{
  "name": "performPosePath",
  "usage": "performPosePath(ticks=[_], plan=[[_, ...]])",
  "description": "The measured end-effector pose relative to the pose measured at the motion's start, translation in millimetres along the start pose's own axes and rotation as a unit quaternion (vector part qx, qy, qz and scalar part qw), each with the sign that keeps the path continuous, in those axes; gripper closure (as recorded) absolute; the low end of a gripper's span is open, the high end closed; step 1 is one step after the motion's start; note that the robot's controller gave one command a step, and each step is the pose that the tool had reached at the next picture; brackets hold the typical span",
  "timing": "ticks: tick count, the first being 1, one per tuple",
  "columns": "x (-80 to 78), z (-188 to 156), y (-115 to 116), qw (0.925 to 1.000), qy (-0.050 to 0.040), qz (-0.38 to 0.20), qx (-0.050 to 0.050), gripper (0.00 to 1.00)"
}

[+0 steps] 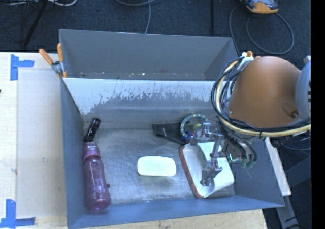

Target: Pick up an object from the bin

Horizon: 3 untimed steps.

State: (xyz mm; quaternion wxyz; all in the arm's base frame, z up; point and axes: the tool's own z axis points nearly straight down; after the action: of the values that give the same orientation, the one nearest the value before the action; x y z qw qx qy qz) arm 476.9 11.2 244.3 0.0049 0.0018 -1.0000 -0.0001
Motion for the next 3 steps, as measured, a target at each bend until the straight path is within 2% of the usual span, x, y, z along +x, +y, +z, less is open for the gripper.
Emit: performPosePath(ticks=[1,2,3], plan=[[-1.3,-4,0,1.0,-0.004,0.0,0.0,0.0],[-35.0,72,22,1.0,-0.0069,0.002,0.0,0.0],[-80.0,84,43,0.9998,-0.0059,-0.017,0.0,0.0]])
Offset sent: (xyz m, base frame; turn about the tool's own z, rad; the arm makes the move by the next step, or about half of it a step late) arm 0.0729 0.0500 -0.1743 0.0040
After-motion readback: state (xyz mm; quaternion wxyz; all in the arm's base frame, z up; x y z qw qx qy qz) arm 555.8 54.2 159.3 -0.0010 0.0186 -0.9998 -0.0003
